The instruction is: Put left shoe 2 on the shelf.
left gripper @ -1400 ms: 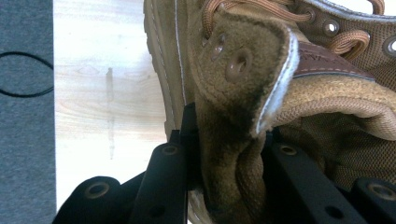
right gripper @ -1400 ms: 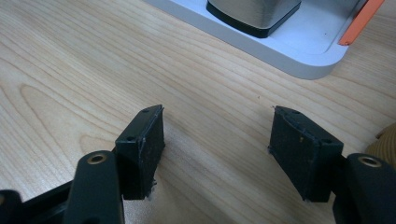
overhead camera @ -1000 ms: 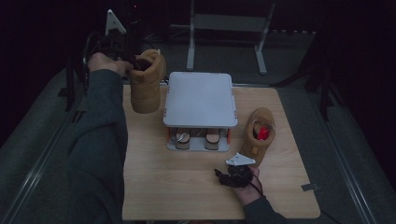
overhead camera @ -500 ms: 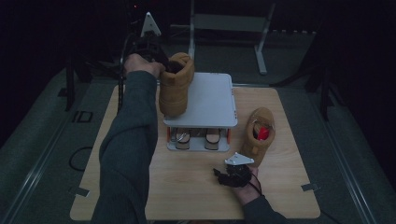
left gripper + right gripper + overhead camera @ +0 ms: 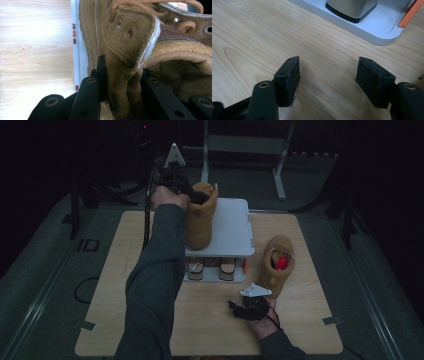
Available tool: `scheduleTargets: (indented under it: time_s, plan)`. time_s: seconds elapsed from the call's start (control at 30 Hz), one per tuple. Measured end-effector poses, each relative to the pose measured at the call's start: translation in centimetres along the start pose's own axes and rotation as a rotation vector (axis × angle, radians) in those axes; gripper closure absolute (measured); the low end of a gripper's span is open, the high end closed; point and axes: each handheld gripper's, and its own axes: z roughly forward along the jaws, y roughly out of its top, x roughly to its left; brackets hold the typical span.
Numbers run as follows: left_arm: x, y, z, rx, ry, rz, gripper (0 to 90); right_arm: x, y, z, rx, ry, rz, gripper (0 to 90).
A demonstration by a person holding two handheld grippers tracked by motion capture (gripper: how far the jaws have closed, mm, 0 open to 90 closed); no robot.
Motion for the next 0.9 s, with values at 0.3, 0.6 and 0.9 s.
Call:
scheduleTargets:
  time_s: [0.3,0.6,0.9]
  plan:
    - [0.1,-0.3,0.3,-0.011,0.031,-0.015,76.2,0.0,0.0,0.0,0.001,-0.001,0.001,35.4]
    - [0.5,-0.5,1.0,0.072,-0.017,0.032,62.6,0.1,0.1,0.1,0.0,0.001,0.001,35.5]
    - [0.8,-0.2,0.6,0.064,-0.065,0.045,37.9,0.1,0.1,0.1,-0.002,0.004,0.003,35.5]
